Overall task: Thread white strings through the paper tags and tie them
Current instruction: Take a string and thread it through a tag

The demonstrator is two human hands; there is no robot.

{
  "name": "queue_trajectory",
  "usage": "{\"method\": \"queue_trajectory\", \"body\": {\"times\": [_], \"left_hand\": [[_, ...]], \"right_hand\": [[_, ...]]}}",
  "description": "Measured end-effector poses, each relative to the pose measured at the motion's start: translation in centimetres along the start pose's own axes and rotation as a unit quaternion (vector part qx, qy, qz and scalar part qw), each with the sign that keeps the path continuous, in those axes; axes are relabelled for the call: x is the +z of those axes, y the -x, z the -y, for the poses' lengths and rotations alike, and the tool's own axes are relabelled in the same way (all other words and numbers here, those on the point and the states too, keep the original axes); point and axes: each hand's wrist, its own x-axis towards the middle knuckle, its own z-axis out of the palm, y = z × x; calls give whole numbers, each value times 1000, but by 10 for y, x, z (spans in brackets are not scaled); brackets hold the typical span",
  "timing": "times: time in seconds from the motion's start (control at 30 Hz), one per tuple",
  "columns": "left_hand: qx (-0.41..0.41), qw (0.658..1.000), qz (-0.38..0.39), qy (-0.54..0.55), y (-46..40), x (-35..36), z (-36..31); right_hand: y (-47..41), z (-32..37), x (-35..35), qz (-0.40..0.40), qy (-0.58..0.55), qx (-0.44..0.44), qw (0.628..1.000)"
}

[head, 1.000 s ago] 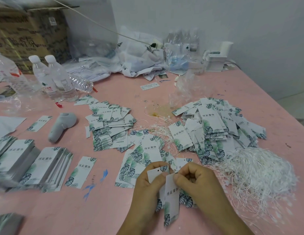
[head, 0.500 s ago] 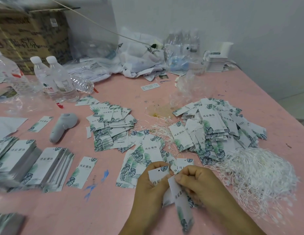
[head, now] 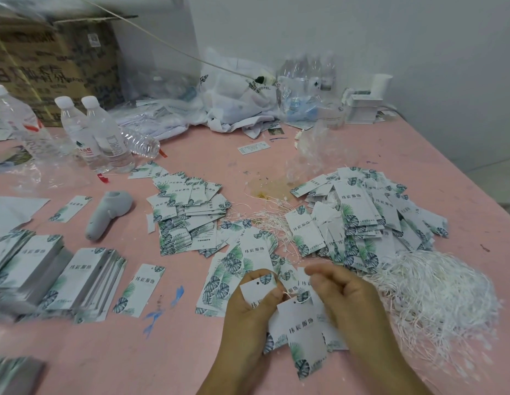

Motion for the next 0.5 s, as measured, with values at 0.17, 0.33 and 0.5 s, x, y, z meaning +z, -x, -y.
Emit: {"method": "queue_trajectory", "body": {"times": [0.17, 0.33, 0.5], "left_hand": [[14, 1000, -11, -26, -1, -3, 5], [20, 998, -23, -53, -3, -4, 8], [17, 995, -27, -90, -2, -4, 8]], "right_hand": [[9, -6, 17, -9, 227, -108, 968], [4, -10, 13, -29, 250, -140, 958], [3, -13, 17, -23, 201, -163, 966]]}}
